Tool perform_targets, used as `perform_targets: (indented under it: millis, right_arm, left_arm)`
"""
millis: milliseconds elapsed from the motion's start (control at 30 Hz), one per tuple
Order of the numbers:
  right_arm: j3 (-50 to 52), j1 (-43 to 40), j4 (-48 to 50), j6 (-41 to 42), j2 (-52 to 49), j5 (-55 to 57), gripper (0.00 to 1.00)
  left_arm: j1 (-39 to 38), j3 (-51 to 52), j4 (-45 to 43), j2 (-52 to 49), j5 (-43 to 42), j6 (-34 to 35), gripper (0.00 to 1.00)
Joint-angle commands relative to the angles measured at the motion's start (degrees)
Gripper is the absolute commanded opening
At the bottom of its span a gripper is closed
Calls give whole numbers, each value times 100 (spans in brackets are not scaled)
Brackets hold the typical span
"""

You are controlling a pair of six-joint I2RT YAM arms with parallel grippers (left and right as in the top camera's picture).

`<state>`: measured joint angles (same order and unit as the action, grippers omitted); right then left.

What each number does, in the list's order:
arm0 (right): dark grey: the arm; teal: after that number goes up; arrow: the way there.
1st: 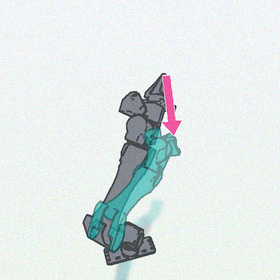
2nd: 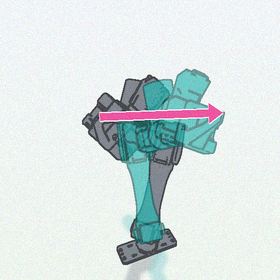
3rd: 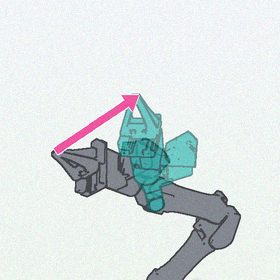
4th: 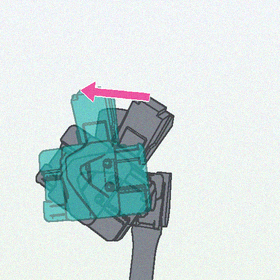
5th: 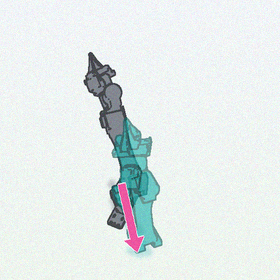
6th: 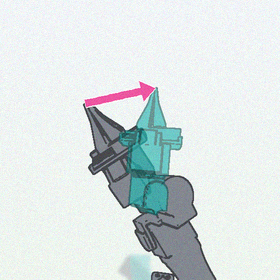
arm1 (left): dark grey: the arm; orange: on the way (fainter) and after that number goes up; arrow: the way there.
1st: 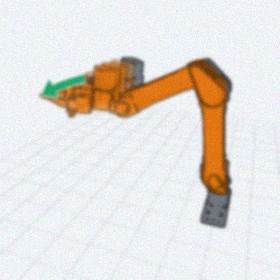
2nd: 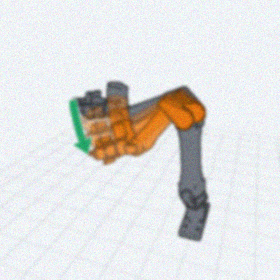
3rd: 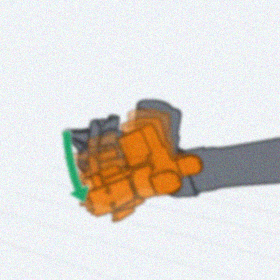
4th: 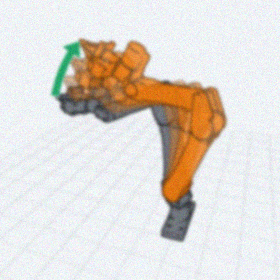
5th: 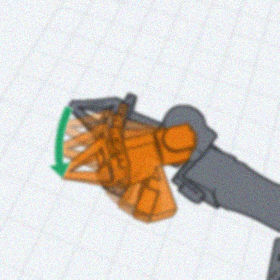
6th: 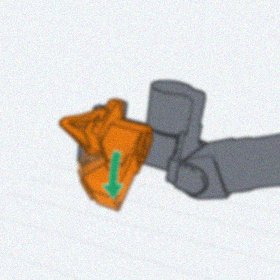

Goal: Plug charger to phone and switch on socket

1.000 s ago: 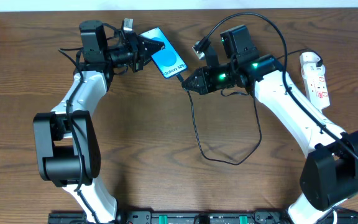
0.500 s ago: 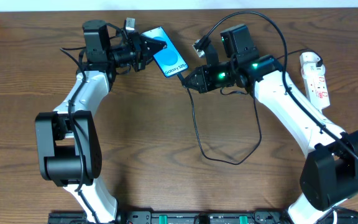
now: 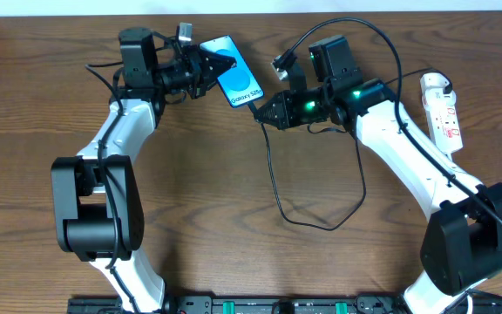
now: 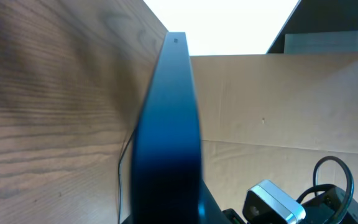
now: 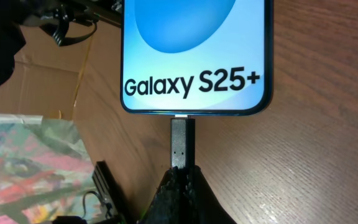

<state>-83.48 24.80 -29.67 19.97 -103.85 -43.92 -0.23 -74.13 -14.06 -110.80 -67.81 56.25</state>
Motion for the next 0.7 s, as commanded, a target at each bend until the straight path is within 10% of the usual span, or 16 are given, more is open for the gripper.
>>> perform_targets:
  millis: [0,667]
  right_arm:
    - [-146,-37,428,299,142,487,1]
    - [-146,-37,769,573,140,719,1]
  left_arm:
    - [-437,-15,68,129,-957,-267,8]
    - [-634,-13,68,129,-957,-404,7]
